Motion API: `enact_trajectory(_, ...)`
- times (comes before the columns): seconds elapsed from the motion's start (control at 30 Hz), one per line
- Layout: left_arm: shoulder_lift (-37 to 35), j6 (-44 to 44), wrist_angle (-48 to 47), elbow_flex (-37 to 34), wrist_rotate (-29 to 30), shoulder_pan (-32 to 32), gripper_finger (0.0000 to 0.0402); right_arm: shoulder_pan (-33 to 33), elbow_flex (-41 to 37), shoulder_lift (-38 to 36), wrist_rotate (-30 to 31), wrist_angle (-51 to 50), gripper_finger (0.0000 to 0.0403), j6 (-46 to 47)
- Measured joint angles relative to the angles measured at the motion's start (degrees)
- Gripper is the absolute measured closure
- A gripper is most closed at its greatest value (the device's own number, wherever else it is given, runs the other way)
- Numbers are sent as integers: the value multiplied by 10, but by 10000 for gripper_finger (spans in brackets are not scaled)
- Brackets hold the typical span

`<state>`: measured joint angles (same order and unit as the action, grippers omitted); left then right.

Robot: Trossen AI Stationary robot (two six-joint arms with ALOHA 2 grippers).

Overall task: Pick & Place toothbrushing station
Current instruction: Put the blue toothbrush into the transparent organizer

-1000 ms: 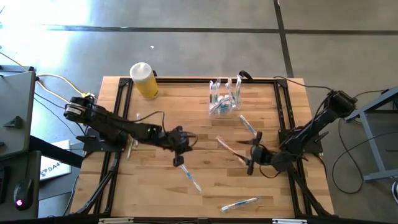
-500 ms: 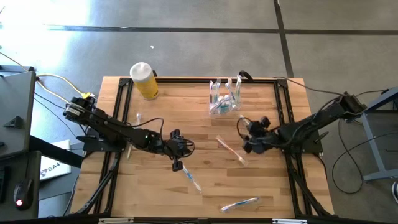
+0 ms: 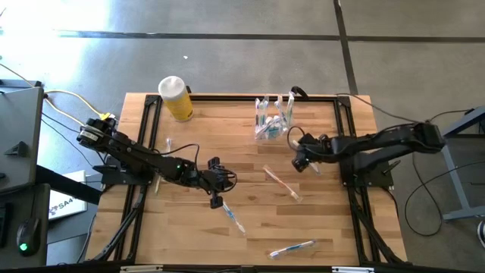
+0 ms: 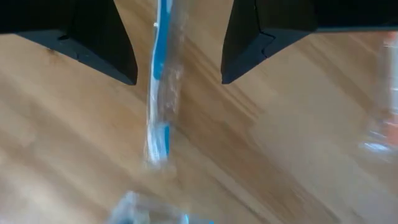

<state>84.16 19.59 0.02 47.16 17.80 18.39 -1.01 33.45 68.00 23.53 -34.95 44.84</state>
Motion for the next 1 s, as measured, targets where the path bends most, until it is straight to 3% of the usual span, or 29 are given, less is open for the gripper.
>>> enact_trajectory(0.4, 0, -2, -10, 0, 0, 0, 402, -79, 0, 101, -17, 44, 177, -52)
enact_trajectory(0.67, 31, 8, -10, 1, -1, 0, 402, -88, 2, 165, -13, 57, 182, -93)
enact_trajectory(0.83, 54, 21, -11, 0, -3, 0, 402, -89, 3, 175, -31, 54, 235, -91)
enact_trajectory(1.0, 60, 21, -5, 0, -4, 0, 402, -88, 2, 176, -45, 56, 339, -91)
